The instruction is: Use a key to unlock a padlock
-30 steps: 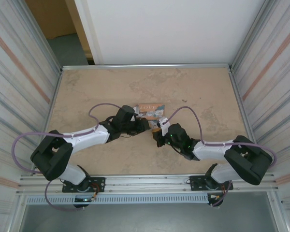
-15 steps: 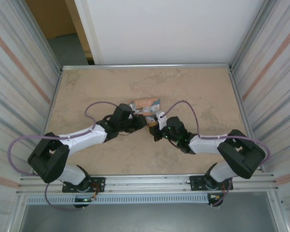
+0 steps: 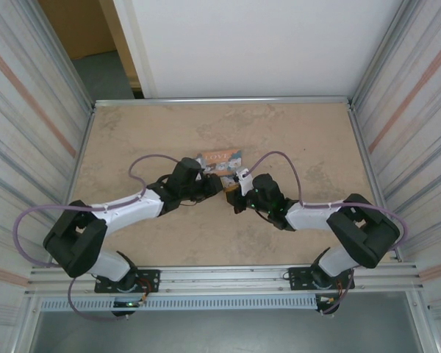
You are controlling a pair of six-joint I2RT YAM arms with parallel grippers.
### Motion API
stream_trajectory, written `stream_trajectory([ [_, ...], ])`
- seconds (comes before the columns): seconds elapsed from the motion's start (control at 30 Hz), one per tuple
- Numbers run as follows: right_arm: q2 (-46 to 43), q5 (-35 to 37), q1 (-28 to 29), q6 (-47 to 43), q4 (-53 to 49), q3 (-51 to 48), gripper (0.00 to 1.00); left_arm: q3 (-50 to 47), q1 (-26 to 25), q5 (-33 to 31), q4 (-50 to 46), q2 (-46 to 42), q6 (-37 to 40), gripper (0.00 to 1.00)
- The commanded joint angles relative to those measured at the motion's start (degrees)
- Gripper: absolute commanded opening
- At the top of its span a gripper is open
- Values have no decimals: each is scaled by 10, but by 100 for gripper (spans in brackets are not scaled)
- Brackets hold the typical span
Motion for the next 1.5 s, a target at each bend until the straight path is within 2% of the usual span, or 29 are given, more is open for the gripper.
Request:
stream_trajectory([
  [0.0,7,0,-1,6,80,21,0,-5,-24,86,44,14,-7,13],
  [0.2,16,11,-5,19,56,-4,0,-10,-24,98,77,54,-18,13],
  [0.37,21,13,-5,23,40,-25,0,-13,-26,104,98,79,-24,17],
  [0.67,34,12,-10,32,18,-51,0,-19,-26,104,119,96,-30,40],
  [0.8,42,18,-11,36,17,-62,0,-22,-26,102,114,85,-24,48],
  [1.07,52,7,-11,44,5,-62,0,-37,-21,82,72,26,5,59],
  [1.27,42,-9,-12,63,-66,-35,0,-89,-5,62,76,-56,14,64],
  [1.47,30,-73,-25,115,-181,20,0,-151,2,28,95,-153,10,70],
])
